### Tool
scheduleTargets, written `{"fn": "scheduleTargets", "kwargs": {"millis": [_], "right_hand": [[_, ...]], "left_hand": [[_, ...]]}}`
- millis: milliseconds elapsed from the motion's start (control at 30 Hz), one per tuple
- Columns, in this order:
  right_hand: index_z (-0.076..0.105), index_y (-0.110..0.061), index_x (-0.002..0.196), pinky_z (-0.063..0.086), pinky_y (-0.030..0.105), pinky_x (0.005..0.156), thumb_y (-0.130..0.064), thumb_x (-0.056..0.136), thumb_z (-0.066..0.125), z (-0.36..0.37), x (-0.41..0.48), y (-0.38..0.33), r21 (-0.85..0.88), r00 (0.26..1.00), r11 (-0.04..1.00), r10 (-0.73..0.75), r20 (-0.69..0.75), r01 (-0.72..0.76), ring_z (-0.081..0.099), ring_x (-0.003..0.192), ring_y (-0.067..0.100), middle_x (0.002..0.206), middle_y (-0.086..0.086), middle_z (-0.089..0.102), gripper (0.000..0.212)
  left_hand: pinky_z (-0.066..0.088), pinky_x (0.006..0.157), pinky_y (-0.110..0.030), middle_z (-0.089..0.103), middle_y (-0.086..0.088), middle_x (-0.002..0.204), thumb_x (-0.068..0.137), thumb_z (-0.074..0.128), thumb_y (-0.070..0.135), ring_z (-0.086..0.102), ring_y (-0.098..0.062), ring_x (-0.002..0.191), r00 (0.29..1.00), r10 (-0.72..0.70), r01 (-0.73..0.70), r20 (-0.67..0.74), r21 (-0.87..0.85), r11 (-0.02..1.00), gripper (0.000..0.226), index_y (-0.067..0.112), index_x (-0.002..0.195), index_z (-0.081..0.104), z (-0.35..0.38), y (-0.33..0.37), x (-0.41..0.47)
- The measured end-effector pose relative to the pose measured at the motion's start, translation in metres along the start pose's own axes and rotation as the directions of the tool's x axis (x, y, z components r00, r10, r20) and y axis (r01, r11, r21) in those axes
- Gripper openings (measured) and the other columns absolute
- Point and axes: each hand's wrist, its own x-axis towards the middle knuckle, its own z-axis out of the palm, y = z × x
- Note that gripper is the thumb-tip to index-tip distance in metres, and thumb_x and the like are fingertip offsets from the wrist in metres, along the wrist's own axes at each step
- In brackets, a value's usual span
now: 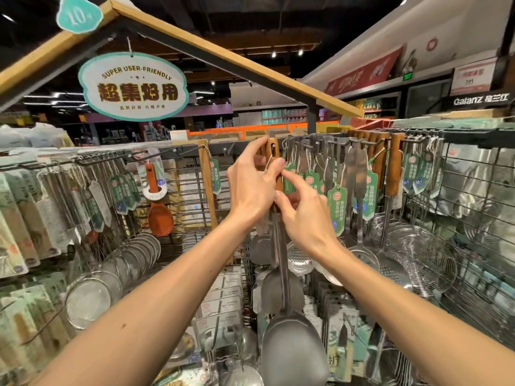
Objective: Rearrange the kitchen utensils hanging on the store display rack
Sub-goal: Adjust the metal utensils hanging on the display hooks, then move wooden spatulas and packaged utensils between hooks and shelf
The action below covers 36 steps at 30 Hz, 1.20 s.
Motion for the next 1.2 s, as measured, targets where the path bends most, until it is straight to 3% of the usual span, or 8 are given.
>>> {"fn": "scheduleTargets", "kwargs": {"millis": [100,267,467,633,800,967,1100,1200], "right_hand": [[0.043,-0.029,0.147,0.041,0.014,0.051,-0.024,0.100,0.056,0.006,0.011,0.007,-0.080,1.000,0.997,0.002,0.014,-0.001,0.061,0.058,0.007,0.078,-0.006,0.069,0.049],[0.036,-0.028,0.151,0.040,0.026,0.057,-0.021,0.101,0.054,0.023,0.032,0.025,-0.167,1.000,0.986,0.015,0.012,-0.013,0.055,0.055,0.011,0.086,0.007,0.071,0.054],[0.028,-0.031,0.152,0.036,0.019,0.045,-0.015,0.102,0.049,0.035,0.047,0.033,-0.122,0.994,0.989,0.095,0.057,-0.088,0.055,0.055,0.010,0.076,0.000,0.065,0.056],[0.037,-0.032,0.146,0.046,0.031,0.060,-0.029,0.101,0.052,0.027,0.030,0.030,-0.092,0.985,0.987,0.143,0.094,-0.135,0.061,0.068,0.013,0.110,0.003,0.069,0.047],[0.060,-0.021,0.121,0.054,0.039,0.089,-0.029,0.098,0.059,0.013,-0.011,0.027,-0.092,0.986,0.990,0.117,0.121,-0.106,0.064,0.087,0.009,0.101,-0.005,0.069,0.025],[0.064,-0.023,0.092,0.053,0.032,0.073,-0.028,0.093,0.062,0.002,-0.077,0.021,-0.080,0.978,0.996,0.065,0.199,-0.050,0.062,0.073,0.008,0.078,-0.008,0.068,0.006],[0.058,-0.021,0.080,0.041,0.025,0.058,-0.025,0.090,0.067,0.013,-0.145,0.024,-0.056,0.954,0.993,0.116,0.275,-0.105,0.046,0.056,0.007,0.060,-0.003,0.055,0.014],[0.058,-0.018,0.082,0.042,0.028,0.060,-0.022,0.089,0.068,0.040,-0.206,0.037,-0.072,0.913,0.976,0.217,0.345,-0.205,0.047,0.056,0.013,0.059,0.003,0.053,0.013]], "left_hand": [[0.055,0.072,-0.022,0.066,0.003,0.098,0.092,0.071,0.026,0.068,-0.008,0.076,0.999,-0.029,0.030,0.027,-0.021,0.999,0.044,0.034,0.132,0.057,0.008,-0.012,0.010],[0.047,0.061,-0.016,0.065,0.000,0.093,0.093,0.068,0.018,0.065,-0.013,0.081,0.997,-0.061,0.062,0.047,-0.020,0.998,0.039,0.031,0.127,0.054,0.020,-0.023,0.026],[0.045,0.050,-0.009,0.058,0.010,0.090,0.095,0.063,0.007,0.063,-0.005,0.076,0.997,-0.015,0.013,0.081,0.025,1.000,0.044,0.028,0.132,0.051,0.021,-0.033,0.033],[0.049,0.065,-0.020,0.064,0.003,0.102,0.095,0.062,0.009,0.063,-0.008,0.082,0.988,0.037,-0.053,0.149,0.106,0.993,0.048,0.031,0.135,0.047,0.008,-0.037,0.020],[0.052,0.091,-0.036,0.065,0.005,0.106,0.098,0.061,0.021,0.063,-0.012,0.096,0.970,-0.009,-0.048,0.242,0.227,0.973,0.021,0.020,0.118,0.059,-0.017,-0.033,-0.002],[0.049,0.068,-0.016,0.067,0.009,0.076,0.096,0.062,0.025,0.062,-0.004,0.071,0.934,-0.052,-0.100,0.354,0.399,0.911,0.008,0.023,0.094,0.069,-0.063,-0.030,-0.051],[0.045,0.060,-0.022,0.064,0.007,0.063,0.093,0.065,0.033,0.057,-0.004,0.059,0.855,-0.138,-0.124,0.499,0.457,0.881,0.012,0.027,0.083,0.067,-0.104,-0.042,-0.113],[0.034,0.052,-0.025,0.058,0.007,0.056,0.092,0.066,0.037,0.050,-0.001,0.051,0.743,-0.253,-0.139,0.619,0.512,0.848,0.017,0.029,0.078,0.061,-0.135,-0.073,-0.174]]}}
